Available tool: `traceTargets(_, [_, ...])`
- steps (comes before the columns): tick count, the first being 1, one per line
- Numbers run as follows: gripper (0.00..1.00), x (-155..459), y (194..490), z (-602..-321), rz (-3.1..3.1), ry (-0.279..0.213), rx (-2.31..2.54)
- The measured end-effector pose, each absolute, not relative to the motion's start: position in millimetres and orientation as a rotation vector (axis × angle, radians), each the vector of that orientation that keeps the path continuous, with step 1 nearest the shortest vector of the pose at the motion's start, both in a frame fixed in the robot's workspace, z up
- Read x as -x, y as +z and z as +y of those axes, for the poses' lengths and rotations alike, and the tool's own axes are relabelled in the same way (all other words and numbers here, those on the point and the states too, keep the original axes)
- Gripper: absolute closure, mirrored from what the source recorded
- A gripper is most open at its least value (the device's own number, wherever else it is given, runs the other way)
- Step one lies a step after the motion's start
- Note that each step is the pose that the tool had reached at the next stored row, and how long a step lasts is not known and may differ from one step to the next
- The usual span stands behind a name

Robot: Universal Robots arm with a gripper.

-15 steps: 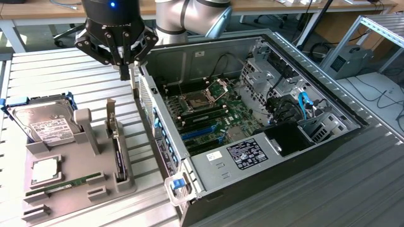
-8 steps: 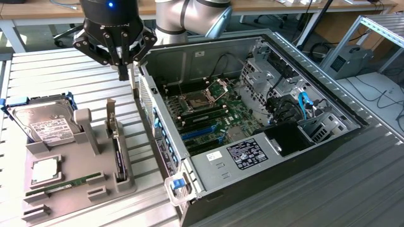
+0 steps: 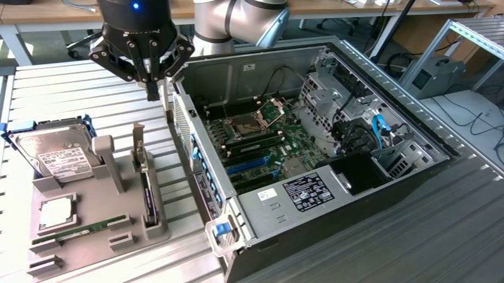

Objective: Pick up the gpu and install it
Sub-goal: 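Reach for the gpu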

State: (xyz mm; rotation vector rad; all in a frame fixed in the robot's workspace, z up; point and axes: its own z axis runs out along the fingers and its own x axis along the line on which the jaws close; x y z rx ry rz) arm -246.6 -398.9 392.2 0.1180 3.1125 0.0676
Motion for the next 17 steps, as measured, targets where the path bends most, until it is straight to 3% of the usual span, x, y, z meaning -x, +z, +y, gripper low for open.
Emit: traceTargets(17, [0.89,248.8,392.0,-405.4,3.112,0.068,-0.118])
